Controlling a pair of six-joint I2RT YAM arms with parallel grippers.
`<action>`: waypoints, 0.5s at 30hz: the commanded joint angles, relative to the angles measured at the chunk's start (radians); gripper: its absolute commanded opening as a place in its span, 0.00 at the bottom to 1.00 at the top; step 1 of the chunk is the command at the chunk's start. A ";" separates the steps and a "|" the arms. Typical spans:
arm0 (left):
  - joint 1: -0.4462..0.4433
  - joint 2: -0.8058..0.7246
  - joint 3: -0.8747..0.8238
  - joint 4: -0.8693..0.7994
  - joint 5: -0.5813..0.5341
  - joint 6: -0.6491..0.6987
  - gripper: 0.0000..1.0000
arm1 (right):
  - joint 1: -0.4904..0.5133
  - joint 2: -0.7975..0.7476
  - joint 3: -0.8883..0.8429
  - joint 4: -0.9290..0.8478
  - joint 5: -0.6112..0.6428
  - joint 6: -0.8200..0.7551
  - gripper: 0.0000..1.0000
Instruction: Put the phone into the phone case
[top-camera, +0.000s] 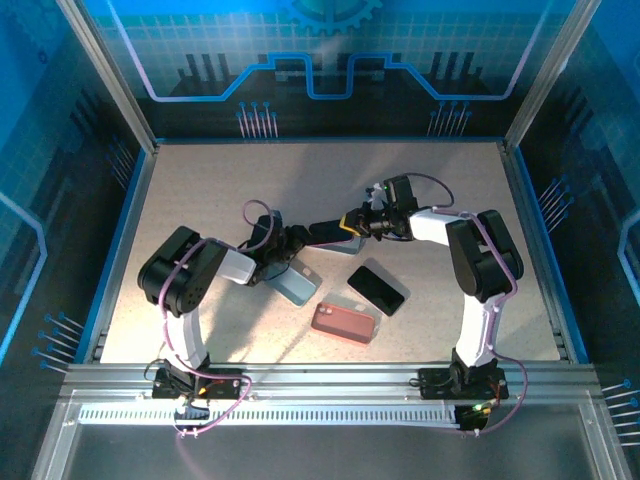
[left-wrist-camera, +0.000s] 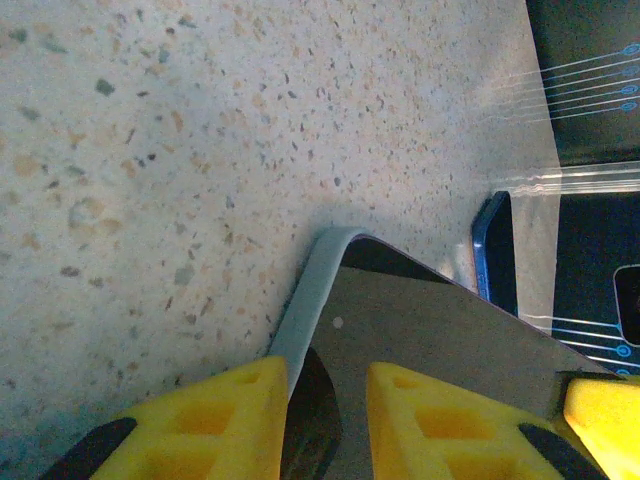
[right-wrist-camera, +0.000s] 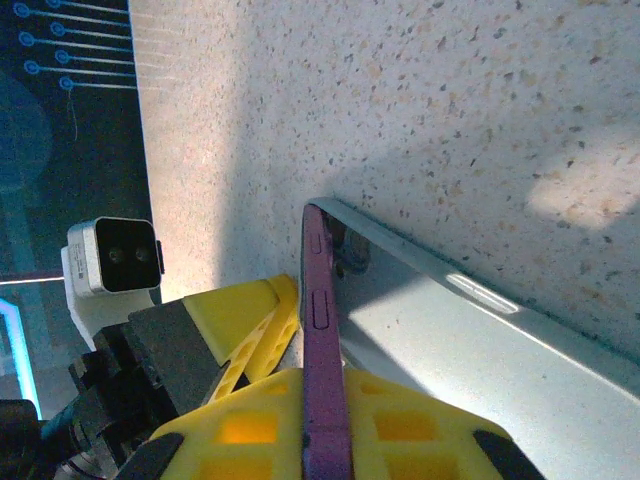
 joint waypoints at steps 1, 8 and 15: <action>-0.035 -0.036 -0.042 -0.047 0.046 -0.028 0.28 | 0.029 0.030 0.021 -0.082 -0.017 -0.078 0.00; -0.037 -0.094 -0.070 -0.082 0.026 -0.011 0.28 | 0.030 0.029 0.045 -0.173 -0.055 -0.160 0.00; -0.030 -0.152 -0.016 -0.208 -0.012 0.072 0.28 | 0.020 0.008 0.039 -0.194 -0.090 -0.166 0.00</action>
